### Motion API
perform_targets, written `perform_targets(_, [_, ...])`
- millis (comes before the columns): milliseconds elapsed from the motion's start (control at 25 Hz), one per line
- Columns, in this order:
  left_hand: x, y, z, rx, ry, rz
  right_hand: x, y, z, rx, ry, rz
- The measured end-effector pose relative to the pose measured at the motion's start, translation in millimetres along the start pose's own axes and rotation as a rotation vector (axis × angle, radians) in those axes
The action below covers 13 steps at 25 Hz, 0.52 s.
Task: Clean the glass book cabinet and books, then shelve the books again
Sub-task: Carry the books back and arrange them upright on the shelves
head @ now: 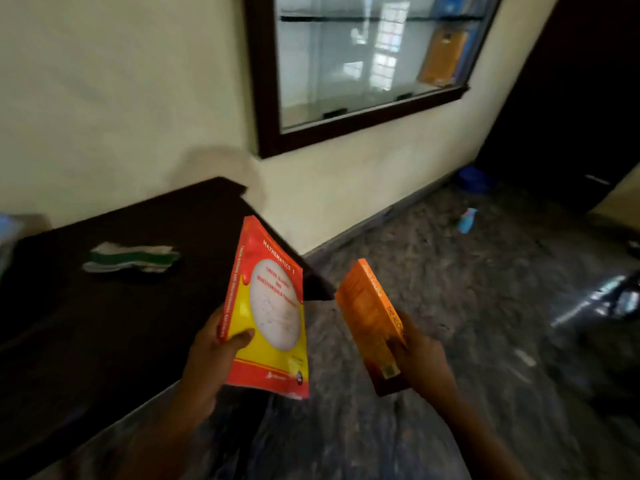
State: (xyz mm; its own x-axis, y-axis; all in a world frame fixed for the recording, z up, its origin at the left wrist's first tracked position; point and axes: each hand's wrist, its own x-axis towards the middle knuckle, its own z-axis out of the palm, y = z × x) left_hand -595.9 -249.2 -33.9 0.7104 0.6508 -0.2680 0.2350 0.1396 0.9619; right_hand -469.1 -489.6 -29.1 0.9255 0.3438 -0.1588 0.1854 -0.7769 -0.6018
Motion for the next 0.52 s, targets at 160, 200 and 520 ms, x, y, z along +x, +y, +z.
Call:
perform_targets(160, [46, 24, 121, 0.031, -0.155, 0.03, 59, 87, -55, 0.077, 0.107, 0.161])
perform_targets(200, [65, 32, 155, 0.043, -0.195, 0.064, 80, 103, -71, 0.095, 0.143, 0.179])
perform_targets(520, [226, 128, 407, 0.152, -0.279, 0.248, 301, 188, -225, 0.085, 0.344, 0.197])
